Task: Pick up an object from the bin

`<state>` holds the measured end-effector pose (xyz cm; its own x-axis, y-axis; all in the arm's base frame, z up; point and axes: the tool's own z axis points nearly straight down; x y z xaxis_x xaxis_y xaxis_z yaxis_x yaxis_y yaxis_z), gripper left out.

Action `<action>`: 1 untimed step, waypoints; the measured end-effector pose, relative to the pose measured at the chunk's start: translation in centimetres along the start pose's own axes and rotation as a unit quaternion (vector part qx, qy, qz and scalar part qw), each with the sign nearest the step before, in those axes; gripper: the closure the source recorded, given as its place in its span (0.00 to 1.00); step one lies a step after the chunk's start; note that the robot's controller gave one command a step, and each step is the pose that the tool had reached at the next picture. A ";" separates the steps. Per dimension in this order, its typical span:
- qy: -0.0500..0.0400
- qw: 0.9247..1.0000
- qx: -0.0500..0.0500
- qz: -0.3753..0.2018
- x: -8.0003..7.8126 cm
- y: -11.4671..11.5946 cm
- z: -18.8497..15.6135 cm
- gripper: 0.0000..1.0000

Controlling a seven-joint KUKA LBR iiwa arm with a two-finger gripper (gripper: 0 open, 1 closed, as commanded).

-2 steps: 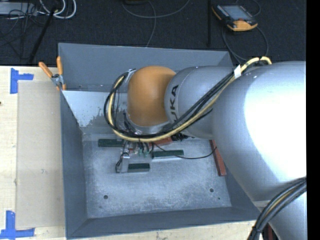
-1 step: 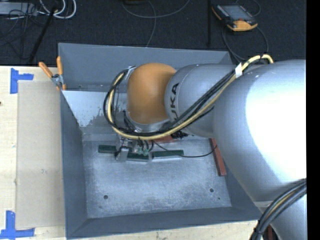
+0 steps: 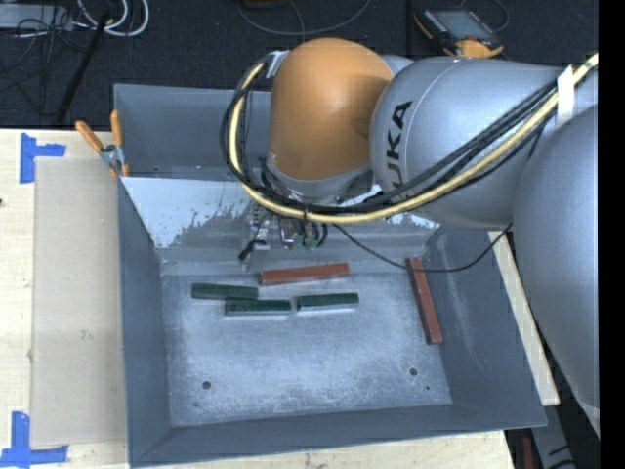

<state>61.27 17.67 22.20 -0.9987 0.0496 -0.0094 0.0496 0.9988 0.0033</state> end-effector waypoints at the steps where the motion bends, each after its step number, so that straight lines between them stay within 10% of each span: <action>1: 0.004 1.000 0.001 0.001 0.1 -0.1 0.5 0.00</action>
Offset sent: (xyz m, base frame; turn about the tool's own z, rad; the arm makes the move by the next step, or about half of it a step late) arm 0.0000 0.0000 0.0000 0.0000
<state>61.12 17.60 21.66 -0.9987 0.0512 -0.0016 0.0512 0.9987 0.0008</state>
